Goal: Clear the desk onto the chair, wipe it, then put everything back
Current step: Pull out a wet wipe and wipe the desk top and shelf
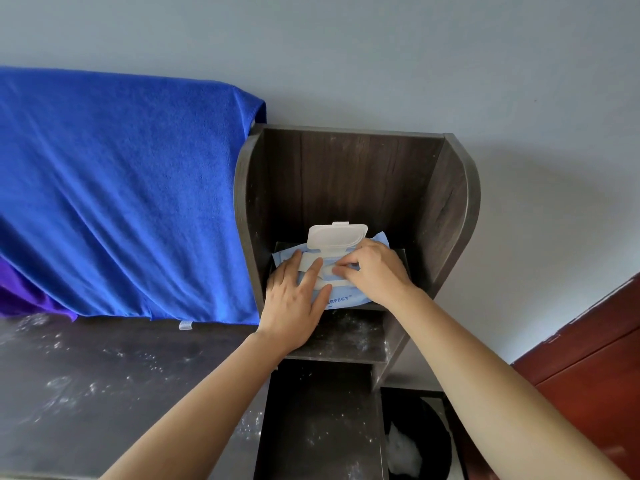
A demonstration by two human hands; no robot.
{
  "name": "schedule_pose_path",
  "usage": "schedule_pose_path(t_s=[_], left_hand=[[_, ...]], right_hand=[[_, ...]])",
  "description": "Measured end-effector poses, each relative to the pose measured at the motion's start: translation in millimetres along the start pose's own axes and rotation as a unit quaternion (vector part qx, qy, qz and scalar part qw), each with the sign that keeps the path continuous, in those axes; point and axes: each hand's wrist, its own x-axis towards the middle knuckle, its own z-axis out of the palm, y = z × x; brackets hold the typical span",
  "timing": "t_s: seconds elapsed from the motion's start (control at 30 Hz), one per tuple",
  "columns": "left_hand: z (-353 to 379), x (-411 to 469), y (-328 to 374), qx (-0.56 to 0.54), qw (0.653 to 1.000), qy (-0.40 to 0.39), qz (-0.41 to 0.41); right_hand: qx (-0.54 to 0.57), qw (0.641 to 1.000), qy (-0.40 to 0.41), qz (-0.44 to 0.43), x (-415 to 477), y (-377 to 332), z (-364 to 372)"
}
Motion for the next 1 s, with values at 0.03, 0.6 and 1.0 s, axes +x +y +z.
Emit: schedule_pose_path(t_s=[0.03, 0.6, 1.0], left_hand=[[0.3, 0.0, 0.4, -0.001, 1.000, -0.001, -0.002], [3.4, 2.6, -1.6, 0.006, 1.000, 0.009, -0.002], [7.2, 4.5, -4.4, 0.019, 1.000, -0.019, -0.010]], right_hand=[[-0.002, 1.000, 0.002, 0.013, 2.2, -1.0, 0.1], [0.192, 0.981, 0.027, 0.024, -12.7, -5.1, -12.6], [0.238, 0.966, 0.095, -0.023, -22.7, -12.4, -33.8]])
